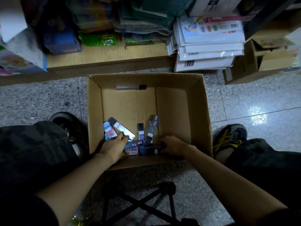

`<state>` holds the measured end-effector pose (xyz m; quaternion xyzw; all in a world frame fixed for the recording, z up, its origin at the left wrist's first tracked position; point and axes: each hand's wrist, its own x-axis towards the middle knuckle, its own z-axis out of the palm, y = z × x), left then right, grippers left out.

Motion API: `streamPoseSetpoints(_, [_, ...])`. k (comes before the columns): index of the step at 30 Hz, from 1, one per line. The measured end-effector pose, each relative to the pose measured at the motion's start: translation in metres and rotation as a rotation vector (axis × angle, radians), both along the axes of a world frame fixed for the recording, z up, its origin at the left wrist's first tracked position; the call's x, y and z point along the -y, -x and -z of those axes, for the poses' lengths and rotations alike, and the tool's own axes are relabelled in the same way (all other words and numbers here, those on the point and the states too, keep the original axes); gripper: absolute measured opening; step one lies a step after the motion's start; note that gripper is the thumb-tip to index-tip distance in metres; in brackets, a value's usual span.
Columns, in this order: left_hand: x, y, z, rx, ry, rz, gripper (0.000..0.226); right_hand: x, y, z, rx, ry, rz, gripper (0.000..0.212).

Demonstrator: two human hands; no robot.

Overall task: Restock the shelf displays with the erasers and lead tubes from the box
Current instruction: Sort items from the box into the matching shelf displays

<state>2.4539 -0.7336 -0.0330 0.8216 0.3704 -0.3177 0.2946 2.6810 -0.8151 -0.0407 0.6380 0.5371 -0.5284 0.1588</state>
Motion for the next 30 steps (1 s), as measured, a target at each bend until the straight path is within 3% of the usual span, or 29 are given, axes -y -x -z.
streamPoseSetpoints(6, [0.005,-0.004,0.008,0.015,-0.05,0.05,0.048,0.0,0.0,-0.007,-0.038,0.009,0.024,0.041])
streamPoseSetpoints(11, [-0.004,-0.002,0.004,0.092,0.111,-0.184,0.039,0.001,-0.003,-0.012,-0.079,-0.005,0.113,0.037])
streamPoseSetpoints(13, [-0.007,-0.005,0.001,0.18,0.189,-0.374,0.029,0.003,-0.006,-0.013,-0.088,-0.025,0.245,0.036])
streamPoseSetpoints(16, [-0.01,-0.012,-0.003,0.303,0.262,-0.655,0.036,0.005,-0.013,-0.021,-0.142,-0.051,0.533,0.036])
streamPoseSetpoints(20, [-0.011,-0.031,-0.013,0.481,0.437,-1.042,0.025,-0.004,-0.014,-0.045,-0.357,-0.154,0.996,0.016])
streamPoseSetpoints(23, [-0.013,-0.052,-0.028,0.62,0.507,-1.273,0.014,-0.017,-0.006,-0.063,-0.532,-0.19,1.273,0.023])
streamPoseSetpoints(27, [-0.019,-0.078,-0.056,0.757,0.598,-1.454,0.007,-0.032,0.004,-0.082,-0.655,-0.217,1.348,0.006])
streamPoseSetpoints(30, [-0.022,-0.091,-0.079,0.864,0.604,-1.441,0.023,-0.035,0.009,-0.095,-0.712,-0.303,1.37,0.005])
